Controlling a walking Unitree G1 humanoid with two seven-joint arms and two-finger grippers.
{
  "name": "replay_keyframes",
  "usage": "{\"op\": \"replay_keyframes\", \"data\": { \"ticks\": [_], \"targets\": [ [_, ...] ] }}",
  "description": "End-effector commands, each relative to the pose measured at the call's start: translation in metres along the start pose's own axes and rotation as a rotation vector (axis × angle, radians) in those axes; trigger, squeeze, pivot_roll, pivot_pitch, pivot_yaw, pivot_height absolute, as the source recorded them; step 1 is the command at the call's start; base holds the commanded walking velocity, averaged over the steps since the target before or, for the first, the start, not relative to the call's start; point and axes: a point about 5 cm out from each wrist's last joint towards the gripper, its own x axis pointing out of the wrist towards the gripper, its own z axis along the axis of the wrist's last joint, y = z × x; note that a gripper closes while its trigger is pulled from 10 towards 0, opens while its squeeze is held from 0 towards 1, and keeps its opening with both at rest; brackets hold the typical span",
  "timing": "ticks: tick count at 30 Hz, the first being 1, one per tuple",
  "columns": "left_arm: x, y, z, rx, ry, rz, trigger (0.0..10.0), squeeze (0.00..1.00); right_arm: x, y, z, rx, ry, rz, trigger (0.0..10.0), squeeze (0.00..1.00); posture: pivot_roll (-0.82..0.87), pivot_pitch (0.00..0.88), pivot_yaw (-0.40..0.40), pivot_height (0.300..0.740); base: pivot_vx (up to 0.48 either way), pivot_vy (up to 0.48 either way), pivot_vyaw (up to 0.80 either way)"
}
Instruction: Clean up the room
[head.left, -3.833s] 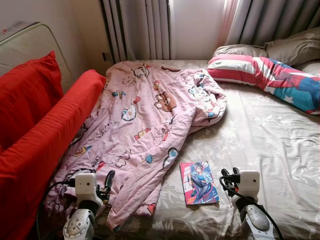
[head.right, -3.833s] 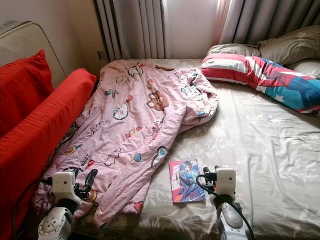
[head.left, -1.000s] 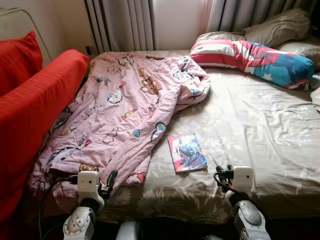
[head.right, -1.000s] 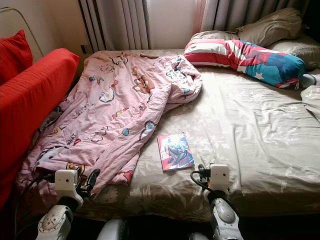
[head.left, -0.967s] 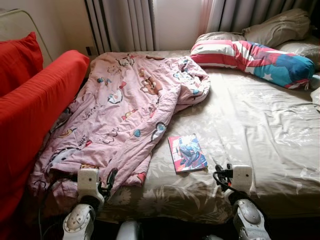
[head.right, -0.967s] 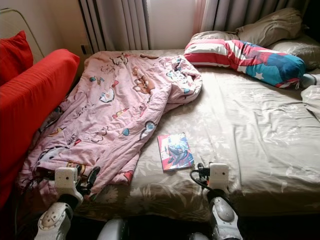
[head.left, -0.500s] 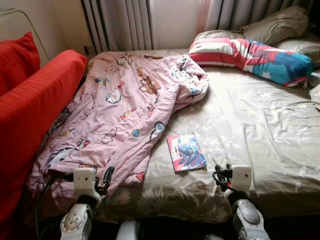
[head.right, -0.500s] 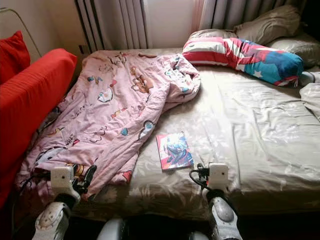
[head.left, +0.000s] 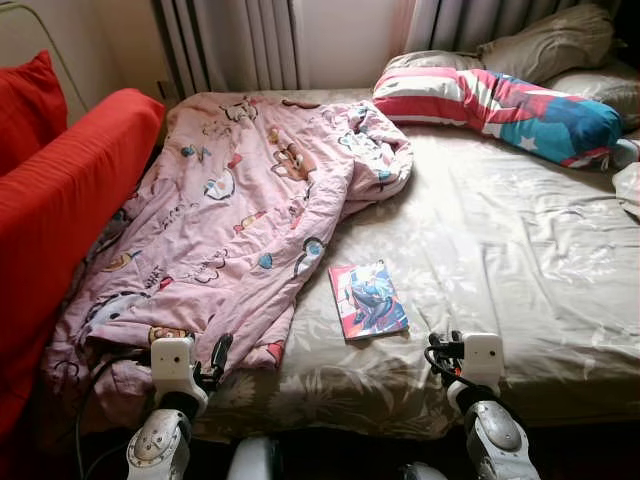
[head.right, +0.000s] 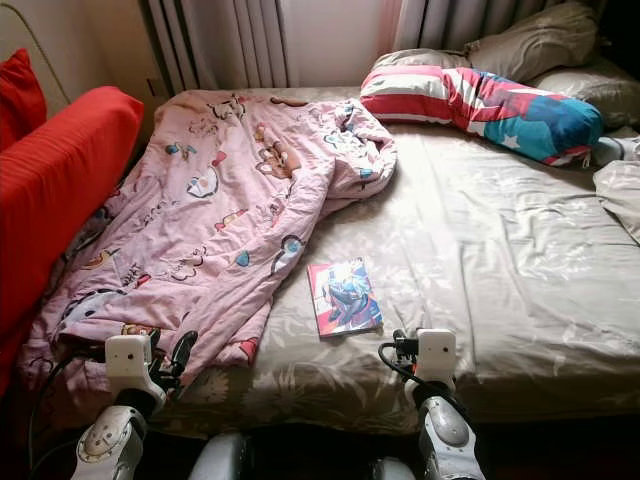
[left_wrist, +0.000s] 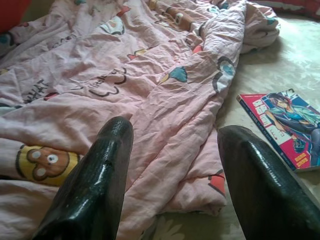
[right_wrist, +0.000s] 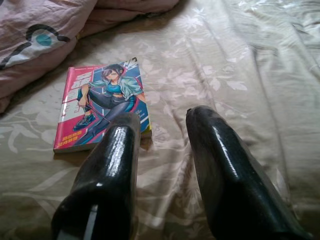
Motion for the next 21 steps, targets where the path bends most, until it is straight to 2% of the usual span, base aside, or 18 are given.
{"op": "replay_keyframes", "data": {
  "ticks": [1,13,17,21],
  "targets": [
    [-0.0023,0.0031,-0.0021,0.001,0.015,0.007,10.0,0.00,-0.0006,0.0031,-0.0007,0.003,-0.001,0.004,10.0,0.00,-0.04,0.061,0.037,0.615,0.000,0.000,0.00],
    [0.0014,0.0029,0.0006,0.004,0.017,0.004,10.0,0.00,0.0017,0.0005,0.0004,0.000,0.011,-0.005,10.0,0.00,-0.05,0.055,0.042,0.615,0.000,0.000,0.00],
    [0.0030,0.0027,0.0010,0.004,0.019,0.004,10.0,0.00,0.0025,0.0019,-0.0016,-0.010,0.039,0.008,10.0,0.00,-0.05,0.055,0.043,0.597,0.000,0.000,0.00],
    [0.0036,0.0022,0.0011,-0.001,0.019,0.003,10.0,0.00,0.0009,-0.0008,0.0000,0.001,0.012,-0.005,10.0,0.00,-0.06,0.060,0.042,0.592,0.000,0.000,0.00]
  ]
}}
